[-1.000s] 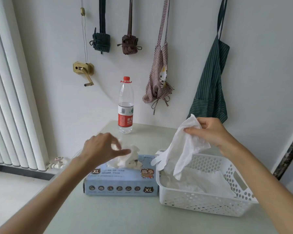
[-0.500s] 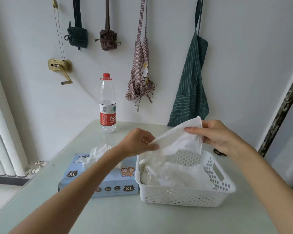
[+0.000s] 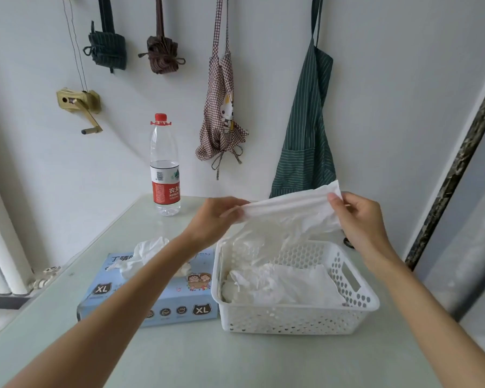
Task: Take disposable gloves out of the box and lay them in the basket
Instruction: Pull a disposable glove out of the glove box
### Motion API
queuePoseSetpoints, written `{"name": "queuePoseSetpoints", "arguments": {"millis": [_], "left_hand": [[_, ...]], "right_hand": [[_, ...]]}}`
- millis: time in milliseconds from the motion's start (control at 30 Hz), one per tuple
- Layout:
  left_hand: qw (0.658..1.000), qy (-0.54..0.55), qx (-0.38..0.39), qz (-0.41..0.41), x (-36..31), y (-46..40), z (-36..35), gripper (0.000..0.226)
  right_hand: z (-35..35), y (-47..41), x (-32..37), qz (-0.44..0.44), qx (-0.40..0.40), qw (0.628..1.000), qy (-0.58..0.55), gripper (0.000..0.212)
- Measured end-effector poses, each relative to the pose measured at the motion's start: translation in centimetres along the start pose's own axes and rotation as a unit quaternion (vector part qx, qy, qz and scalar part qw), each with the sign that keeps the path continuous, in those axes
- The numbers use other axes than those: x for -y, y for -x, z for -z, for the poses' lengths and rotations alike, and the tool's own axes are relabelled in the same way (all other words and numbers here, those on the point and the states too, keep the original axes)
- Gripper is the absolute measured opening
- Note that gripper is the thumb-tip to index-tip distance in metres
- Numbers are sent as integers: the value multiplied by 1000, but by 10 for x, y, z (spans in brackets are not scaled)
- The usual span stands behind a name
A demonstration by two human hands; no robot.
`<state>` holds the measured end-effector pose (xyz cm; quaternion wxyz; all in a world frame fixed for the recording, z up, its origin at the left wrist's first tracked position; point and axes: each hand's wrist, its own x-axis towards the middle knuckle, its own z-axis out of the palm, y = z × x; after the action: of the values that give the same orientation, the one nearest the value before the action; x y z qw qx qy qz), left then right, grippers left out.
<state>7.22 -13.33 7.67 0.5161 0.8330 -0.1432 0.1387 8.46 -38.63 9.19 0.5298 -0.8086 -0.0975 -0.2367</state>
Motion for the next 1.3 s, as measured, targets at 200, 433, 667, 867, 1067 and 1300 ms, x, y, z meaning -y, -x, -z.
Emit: {"name": "queuePoseSetpoints", "arguments": {"millis": [200,433,667,867,1067,1300], "left_hand": [[986,-48,-143,-76,-22,8,13,20],[912,-405,20,-67,4,-20,-19,15],[830,-528,139,-111,54,-36,-67,32],[884,-438,110,-120,45,-15,-72,29],[767,-477,423,78,50,-9,-72,91],[682,-576,448,61,71,7,-80,82]], "right_hand": [[-3,25,13,162,-92,982,22,44],[-9,15,-61,50,59,960,269,38],[-25,15,-90,29,218,799,560,26],[-18,10,-81,61,169,828,531,35],[-29,8,-86,-77,455,769,443,71],[-23,19,-106,-98,498,726,464,78]]}}
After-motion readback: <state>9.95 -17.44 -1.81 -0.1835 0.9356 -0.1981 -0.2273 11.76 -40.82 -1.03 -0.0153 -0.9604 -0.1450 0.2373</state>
